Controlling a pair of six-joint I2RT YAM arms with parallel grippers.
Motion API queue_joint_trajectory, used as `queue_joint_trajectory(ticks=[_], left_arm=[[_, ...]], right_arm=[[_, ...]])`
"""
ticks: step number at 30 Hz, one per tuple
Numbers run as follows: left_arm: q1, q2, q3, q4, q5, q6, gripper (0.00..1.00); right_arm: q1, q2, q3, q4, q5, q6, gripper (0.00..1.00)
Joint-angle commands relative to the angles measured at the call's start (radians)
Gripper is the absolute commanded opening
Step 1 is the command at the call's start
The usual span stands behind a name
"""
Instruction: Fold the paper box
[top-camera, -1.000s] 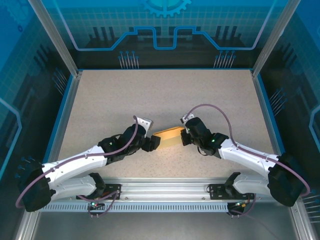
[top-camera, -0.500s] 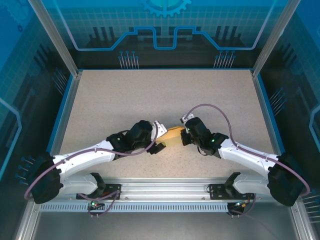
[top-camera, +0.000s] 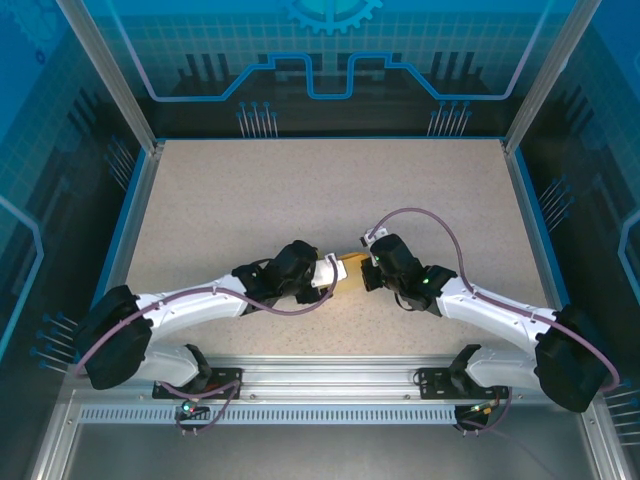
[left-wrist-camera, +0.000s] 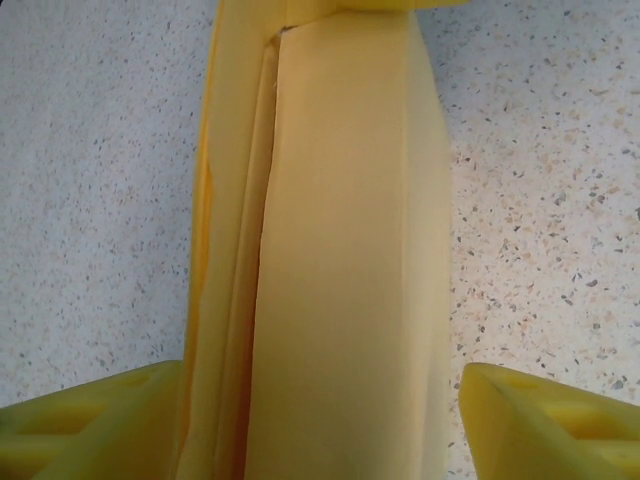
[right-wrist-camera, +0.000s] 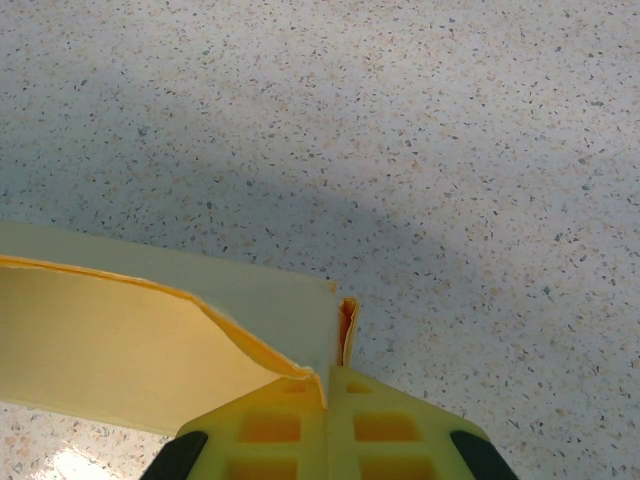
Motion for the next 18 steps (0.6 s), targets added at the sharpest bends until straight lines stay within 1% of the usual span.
queue_joint_trajectory(ticks=[1, 3, 6, 11, 13, 18], left_arm=[[-0.008, -0.014, -0.029, 0.068, 0.045, 0.042, 0.63], [-0.01, -0.022, -0.04, 0.08, 0.047, 0.048, 0.56], [-0.01, -0.028, -0.056, 0.089, 0.04, 0.064, 0.51], [-0.01, -0.023, -0.075, 0.084, 0.041, 0.069, 0.47], [-0.01, -0.017, -0.077, 0.08, 0.046, 0.056, 0.44], [-0.01, -0.004, -0.082, 0.079, 0.04, 0.047, 0.4]], right_arm=[[0.006, 0.023, 0.005, -0.088, -0.047, -0.012, 0.03], [0.005, 0.024, 0.01, -0.091, -0.049, -0.012, 0.03], [0.003, 0.025, 0.018, -0.097, -0.054, -0.016, 0.04], [-0.006, 0.018, 0.028, -0.101, -0.073, -0.022, 0.07], [-0.008, 0.014, 0.03, -0.104, -0.083, -0.023, 0.08], [-0.018, -0.012, 0.032, -0.114, -0.107, -0.023, 0.15]])
